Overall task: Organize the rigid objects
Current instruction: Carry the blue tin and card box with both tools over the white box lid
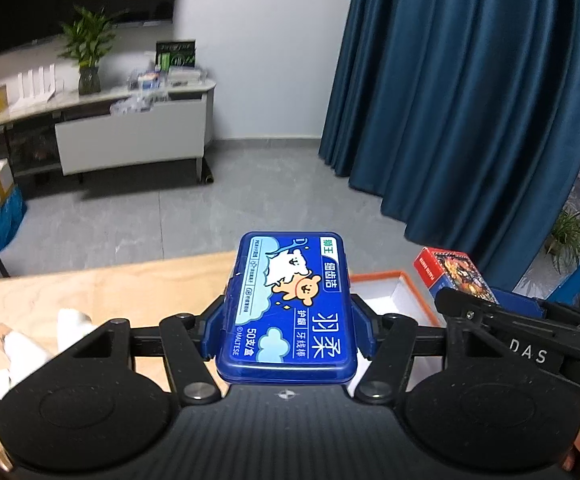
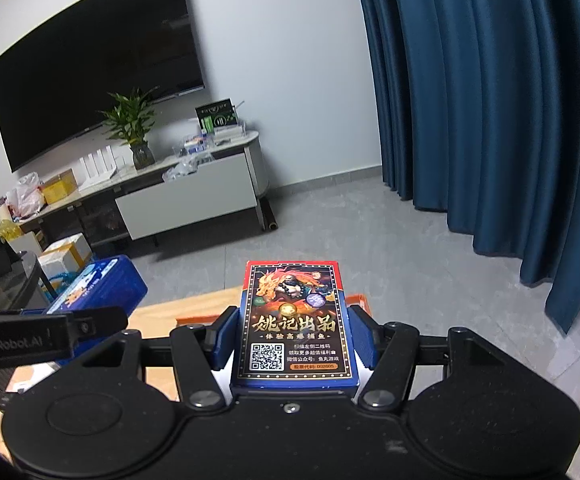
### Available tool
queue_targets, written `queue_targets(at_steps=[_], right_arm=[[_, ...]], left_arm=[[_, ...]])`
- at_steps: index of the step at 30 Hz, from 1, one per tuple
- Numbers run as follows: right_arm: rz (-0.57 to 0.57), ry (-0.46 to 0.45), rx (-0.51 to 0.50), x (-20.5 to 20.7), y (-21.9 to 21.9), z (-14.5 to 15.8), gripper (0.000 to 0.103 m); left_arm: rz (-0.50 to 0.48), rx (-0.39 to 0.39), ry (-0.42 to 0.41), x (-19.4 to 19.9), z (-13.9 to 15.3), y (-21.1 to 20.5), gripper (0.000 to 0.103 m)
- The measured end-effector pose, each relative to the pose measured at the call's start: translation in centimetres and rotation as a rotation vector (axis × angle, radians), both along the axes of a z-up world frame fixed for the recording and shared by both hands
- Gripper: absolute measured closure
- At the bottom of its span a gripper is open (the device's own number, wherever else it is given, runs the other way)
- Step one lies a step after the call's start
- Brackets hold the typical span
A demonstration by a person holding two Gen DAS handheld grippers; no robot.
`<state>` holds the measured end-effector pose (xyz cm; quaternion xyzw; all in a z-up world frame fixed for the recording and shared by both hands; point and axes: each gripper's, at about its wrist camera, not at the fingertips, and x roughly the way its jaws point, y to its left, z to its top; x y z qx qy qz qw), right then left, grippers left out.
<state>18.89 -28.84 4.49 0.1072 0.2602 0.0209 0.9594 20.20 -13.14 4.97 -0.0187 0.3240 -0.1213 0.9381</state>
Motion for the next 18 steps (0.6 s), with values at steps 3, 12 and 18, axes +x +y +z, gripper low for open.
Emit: queue_targets(at_steps=[3, 12, 18], right_arm=[[0.003, 0.021, -0.001, 0.8, -0.1, -0.6, 0.032], [0.001, 0.059, -0.020, 2.4, 0.0, -1.8, 0.032], [0.005, 0.093, -0.035, 3.6, 0.2, -2.7, 0.032]], left_arm=[[0.008, 0.009, 0.019, 0.5, -0.5, -0.2, 0.040], [-0.002, 0.010, 0.059, 1.6, -1.5, -0.6, 0.040], [-0.005, 0.015, 0.090, 2.3, -2.5, -0.7, 0.040]])
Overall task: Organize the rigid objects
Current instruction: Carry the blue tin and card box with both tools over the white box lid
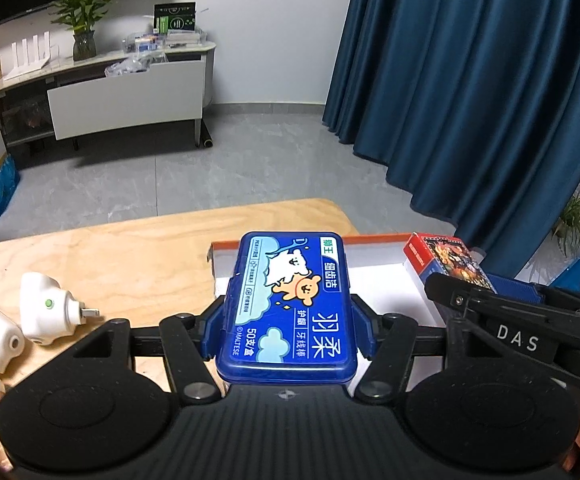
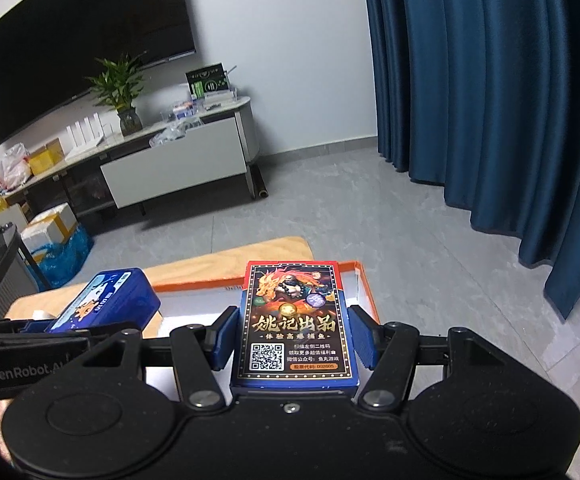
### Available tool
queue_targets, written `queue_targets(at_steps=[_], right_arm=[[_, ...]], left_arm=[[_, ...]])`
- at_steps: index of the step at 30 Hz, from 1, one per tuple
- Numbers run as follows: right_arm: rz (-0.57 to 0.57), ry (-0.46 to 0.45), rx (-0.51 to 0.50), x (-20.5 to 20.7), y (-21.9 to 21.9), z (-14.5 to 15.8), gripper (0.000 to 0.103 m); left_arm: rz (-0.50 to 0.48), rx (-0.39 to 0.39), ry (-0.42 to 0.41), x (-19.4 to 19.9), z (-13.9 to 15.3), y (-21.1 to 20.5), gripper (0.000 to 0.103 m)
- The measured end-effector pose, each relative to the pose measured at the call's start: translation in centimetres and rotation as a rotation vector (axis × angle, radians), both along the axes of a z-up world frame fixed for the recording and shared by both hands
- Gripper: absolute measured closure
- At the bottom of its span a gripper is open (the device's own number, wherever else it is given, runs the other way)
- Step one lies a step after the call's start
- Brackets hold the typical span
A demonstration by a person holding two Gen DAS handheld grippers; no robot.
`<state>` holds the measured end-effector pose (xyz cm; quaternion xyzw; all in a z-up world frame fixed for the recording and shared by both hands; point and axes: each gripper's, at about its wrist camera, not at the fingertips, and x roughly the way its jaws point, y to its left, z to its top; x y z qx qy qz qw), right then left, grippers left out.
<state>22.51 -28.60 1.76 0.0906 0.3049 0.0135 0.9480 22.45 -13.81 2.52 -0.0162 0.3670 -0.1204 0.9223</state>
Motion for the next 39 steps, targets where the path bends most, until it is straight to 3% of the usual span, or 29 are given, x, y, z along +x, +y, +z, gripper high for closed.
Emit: queue_targets(at_steps=[39], right_arm=[[0.025, 0.078, -0.099, 5.1, 1.5, -3.6, 0.032]], left_arm=[[0.026, -0.007, 0.076, 2.7, -2.5, -0.5, 0.040]])
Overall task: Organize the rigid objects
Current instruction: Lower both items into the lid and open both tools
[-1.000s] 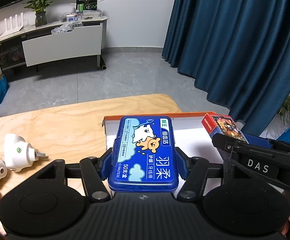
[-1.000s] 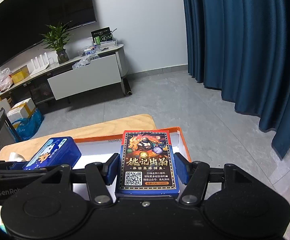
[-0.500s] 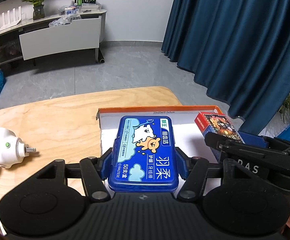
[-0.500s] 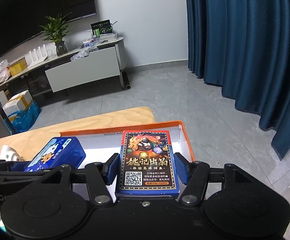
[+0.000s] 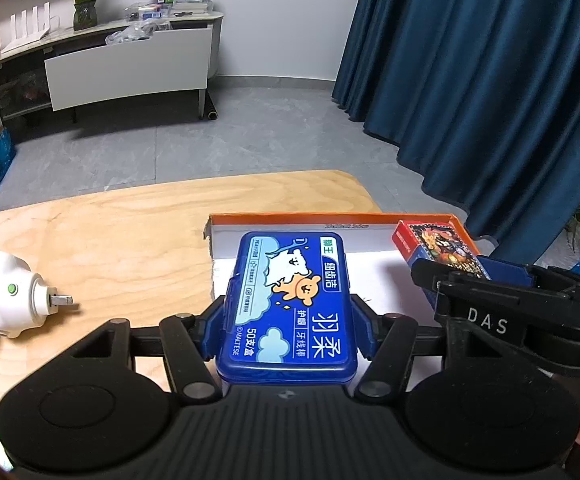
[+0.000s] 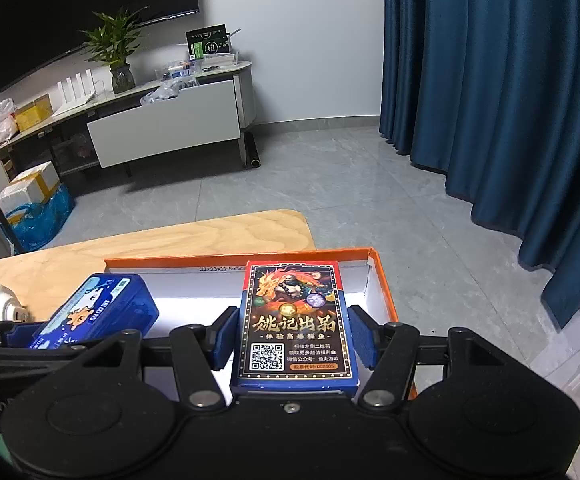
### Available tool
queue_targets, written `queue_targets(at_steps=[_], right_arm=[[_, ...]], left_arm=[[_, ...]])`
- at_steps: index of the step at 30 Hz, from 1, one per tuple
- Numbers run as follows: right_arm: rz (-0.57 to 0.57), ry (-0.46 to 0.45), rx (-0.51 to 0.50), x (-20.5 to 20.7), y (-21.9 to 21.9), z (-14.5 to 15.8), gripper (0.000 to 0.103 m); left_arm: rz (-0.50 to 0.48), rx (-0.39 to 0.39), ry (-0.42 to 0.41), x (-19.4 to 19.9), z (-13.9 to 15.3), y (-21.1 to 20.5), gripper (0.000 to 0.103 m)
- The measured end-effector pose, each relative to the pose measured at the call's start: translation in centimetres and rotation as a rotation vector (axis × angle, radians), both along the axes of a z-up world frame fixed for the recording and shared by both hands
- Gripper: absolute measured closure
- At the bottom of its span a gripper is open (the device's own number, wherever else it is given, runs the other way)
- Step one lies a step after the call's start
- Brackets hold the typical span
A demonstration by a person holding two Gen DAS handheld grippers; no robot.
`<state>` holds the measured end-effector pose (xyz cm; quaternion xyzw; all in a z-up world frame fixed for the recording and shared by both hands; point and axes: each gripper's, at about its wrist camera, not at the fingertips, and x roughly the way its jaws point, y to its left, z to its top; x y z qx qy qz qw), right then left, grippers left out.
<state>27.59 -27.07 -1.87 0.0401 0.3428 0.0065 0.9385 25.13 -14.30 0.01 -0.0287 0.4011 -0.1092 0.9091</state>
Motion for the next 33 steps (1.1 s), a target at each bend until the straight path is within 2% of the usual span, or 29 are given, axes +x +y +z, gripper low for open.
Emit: queue_targets(at_steps=[20, 23, 33], right_arm=[[0.013, 0.019, -0.041, 1.4, 0.6, -0.7, 0.031], [0.004, -0.010, -0.048, 1.1, 0.4, -0.4, 0.026], [-0.048, -0.084, -0.010, -2.0, -0.9, 2.0, 0.023]], left_arm=[[0.007, -0.006, 0.021, 0.7, -0.5, 0.1, 0.040], [0.006, -0.005, 0.027, 0.8, -0.7, 0.0, 0.040], [-0.004, -0.029, 0.032, 1.8, -1.5, -1.3, 0.038]])
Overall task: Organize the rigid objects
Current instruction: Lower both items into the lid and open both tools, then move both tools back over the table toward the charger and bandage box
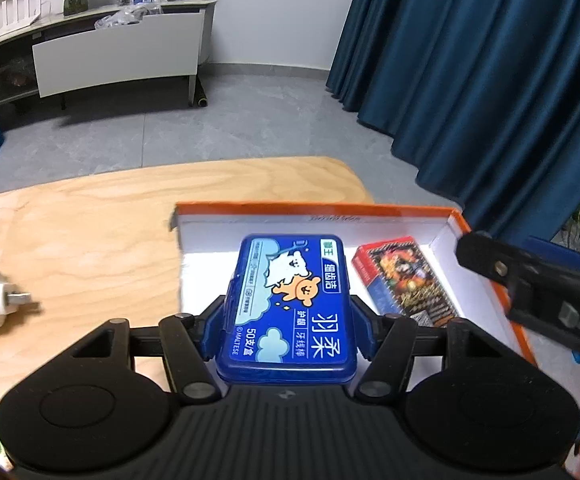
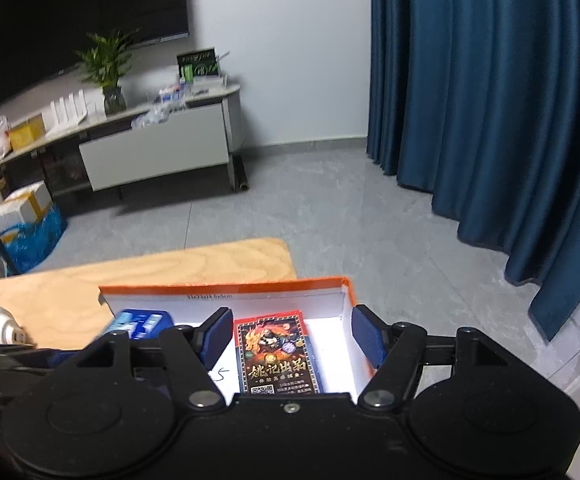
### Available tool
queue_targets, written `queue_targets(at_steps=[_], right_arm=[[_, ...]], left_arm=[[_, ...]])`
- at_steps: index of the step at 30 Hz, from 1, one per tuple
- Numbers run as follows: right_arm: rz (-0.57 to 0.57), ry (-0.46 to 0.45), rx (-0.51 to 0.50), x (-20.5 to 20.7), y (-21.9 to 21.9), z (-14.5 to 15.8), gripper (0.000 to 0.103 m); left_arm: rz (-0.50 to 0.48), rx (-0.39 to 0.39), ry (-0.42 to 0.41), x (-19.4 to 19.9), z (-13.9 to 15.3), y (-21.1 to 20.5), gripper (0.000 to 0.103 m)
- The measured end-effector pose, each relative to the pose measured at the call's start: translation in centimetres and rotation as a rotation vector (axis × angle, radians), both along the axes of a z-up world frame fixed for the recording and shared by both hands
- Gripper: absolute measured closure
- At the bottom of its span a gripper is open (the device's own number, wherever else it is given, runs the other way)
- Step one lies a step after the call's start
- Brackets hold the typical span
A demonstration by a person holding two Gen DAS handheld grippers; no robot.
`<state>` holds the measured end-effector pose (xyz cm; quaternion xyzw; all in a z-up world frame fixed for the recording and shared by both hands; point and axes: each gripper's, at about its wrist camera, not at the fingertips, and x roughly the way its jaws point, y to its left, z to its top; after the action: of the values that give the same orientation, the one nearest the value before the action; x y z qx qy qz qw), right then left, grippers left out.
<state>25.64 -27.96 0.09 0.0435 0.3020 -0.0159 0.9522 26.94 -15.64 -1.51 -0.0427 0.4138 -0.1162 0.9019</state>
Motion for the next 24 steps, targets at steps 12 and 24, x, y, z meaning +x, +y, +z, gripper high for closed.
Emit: queue_targets(at_steps=[12, 24], right_arm=[[-0.039, 0.001, 0.015, -3.6, 0.1, 1.3, 0.015], [0.062, 0.039, 0.022, -6.5, 4.0, 1.8, 0.013]], left_arm=[[0.019, 0.036, 0.000, -3.3, 2.1, 1.1, 0.011], [0.098, 0.038, -0.028, -8.2, 4.3, 6.4, 0.007]])
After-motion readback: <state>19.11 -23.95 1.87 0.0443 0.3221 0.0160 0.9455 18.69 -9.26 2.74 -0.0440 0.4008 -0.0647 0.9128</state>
